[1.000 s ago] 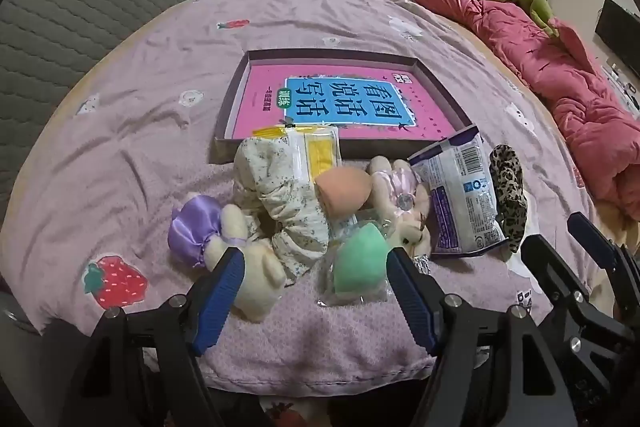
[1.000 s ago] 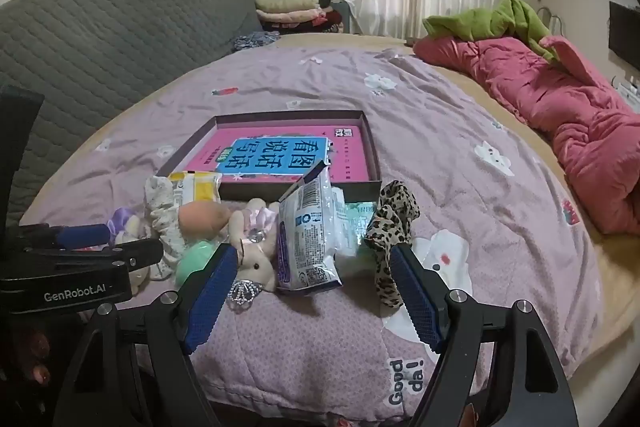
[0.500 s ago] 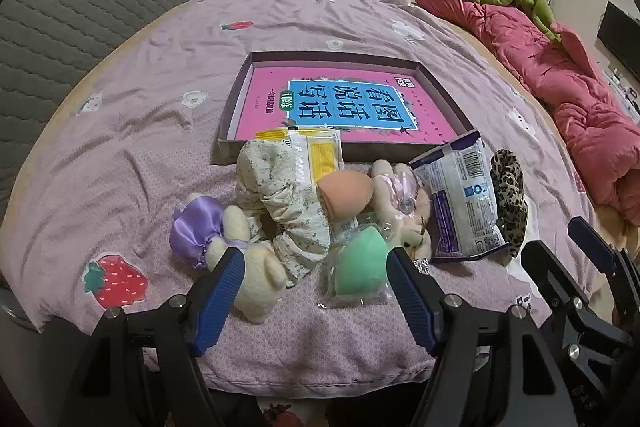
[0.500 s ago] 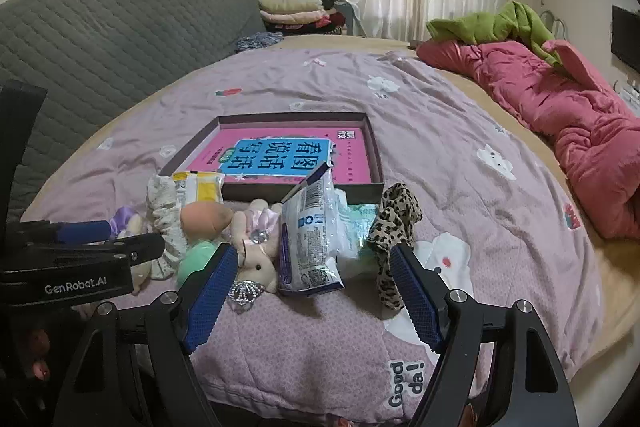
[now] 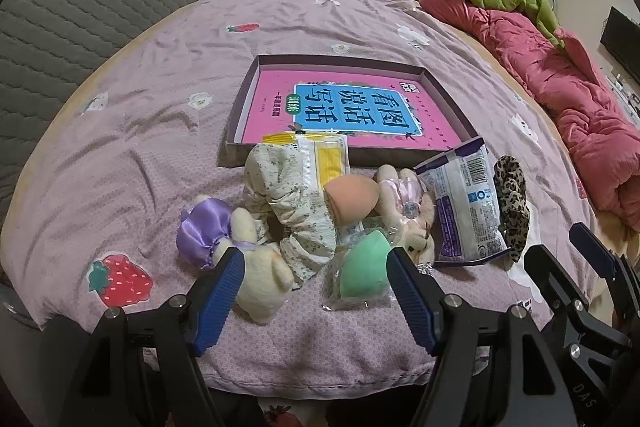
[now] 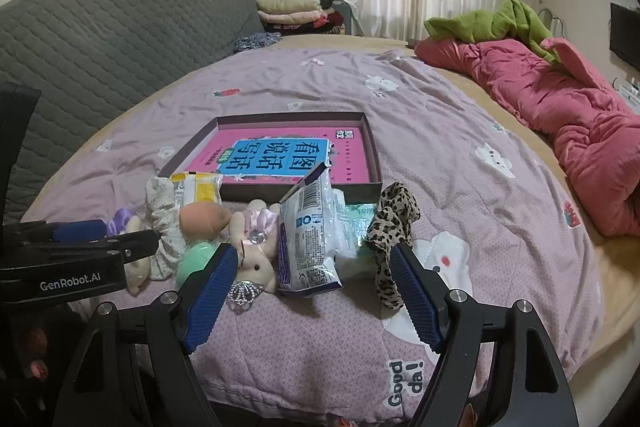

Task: Organize soft objects

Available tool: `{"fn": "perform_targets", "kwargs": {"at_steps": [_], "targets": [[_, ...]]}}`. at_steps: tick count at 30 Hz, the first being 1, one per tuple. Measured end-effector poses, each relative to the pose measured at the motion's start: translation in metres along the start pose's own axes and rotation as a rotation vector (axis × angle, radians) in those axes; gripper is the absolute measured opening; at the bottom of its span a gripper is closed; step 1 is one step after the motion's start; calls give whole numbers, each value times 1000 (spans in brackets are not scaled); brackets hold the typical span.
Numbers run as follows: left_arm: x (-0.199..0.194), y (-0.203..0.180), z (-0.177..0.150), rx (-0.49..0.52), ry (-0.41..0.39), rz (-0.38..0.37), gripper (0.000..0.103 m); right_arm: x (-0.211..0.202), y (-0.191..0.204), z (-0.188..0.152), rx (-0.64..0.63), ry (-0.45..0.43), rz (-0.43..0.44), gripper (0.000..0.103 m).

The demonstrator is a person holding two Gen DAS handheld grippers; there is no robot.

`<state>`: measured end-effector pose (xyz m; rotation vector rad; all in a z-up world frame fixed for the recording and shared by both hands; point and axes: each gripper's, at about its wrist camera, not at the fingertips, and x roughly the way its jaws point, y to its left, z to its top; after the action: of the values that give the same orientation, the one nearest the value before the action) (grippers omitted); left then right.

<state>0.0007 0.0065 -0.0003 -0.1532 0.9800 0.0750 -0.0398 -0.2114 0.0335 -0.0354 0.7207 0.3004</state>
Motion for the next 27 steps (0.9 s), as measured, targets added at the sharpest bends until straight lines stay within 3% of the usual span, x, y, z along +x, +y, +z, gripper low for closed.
{"fn": "perform_targets", "kwargs": {"at_steps": [27], "targets": [[4,-1,-2,5,19,-19,73,1,1,0,-3,4,3,79]]}}
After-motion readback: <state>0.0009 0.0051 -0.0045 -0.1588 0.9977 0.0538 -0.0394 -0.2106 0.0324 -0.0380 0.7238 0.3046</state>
